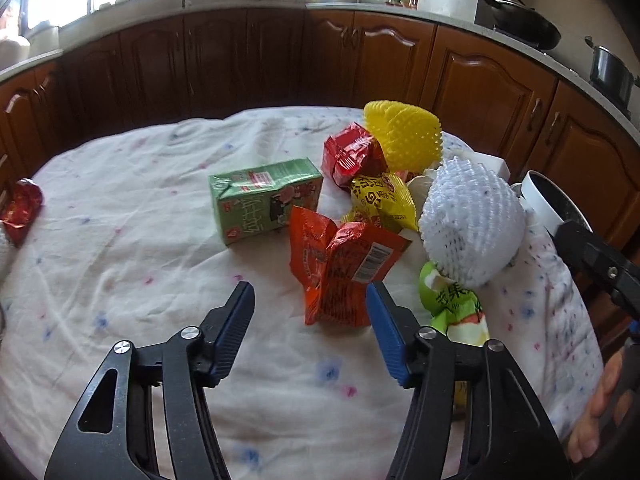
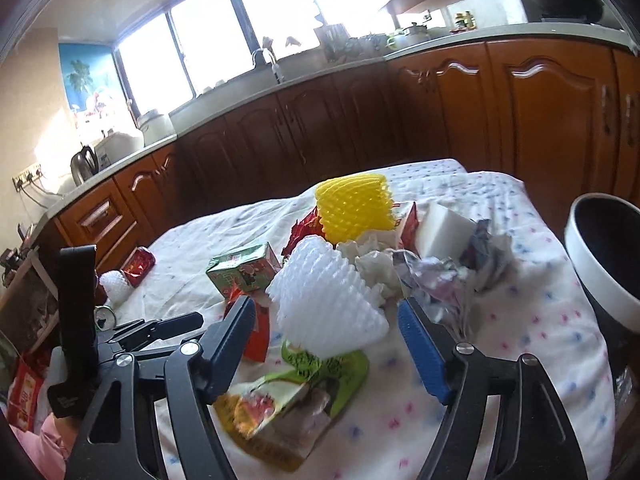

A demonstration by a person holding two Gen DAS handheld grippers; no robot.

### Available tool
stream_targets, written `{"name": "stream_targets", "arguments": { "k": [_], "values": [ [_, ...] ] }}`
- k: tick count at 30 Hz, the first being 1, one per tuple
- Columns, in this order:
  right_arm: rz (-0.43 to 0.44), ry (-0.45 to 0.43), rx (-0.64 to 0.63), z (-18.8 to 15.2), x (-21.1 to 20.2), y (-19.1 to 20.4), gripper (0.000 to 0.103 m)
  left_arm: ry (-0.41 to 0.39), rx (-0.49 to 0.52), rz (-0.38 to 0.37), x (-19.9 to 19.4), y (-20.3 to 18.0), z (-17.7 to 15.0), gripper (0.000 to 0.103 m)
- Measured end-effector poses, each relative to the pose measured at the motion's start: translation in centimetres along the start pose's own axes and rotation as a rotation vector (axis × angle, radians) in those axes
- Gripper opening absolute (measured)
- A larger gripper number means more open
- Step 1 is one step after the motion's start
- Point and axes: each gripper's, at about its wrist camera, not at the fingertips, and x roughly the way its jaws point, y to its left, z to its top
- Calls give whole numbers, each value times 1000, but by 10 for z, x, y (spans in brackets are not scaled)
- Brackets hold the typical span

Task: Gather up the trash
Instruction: 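Grasp the orange snack bag with the left tool while the right tool grasps the white foam net, then carry both items to the bin and open both tools to drop them in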

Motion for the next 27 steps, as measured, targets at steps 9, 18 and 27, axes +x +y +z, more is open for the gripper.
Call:
{"name": "stream_targets", "arguments": {
  "k": [9, 18, 27],
  "values": [
    [36, 85, -5, -1, 26, -3, 29, 85, 28, -52, 29, -8, 7, 23],
    [70, 24, 23, 5, -7, -7, 21, 20, 23, -87, 0, -10, 10, 4],
    [8, -53, 91, 5, -56, -39, 21, -64, 59, -161, -37, -39, 28, 4]
  ]
}}
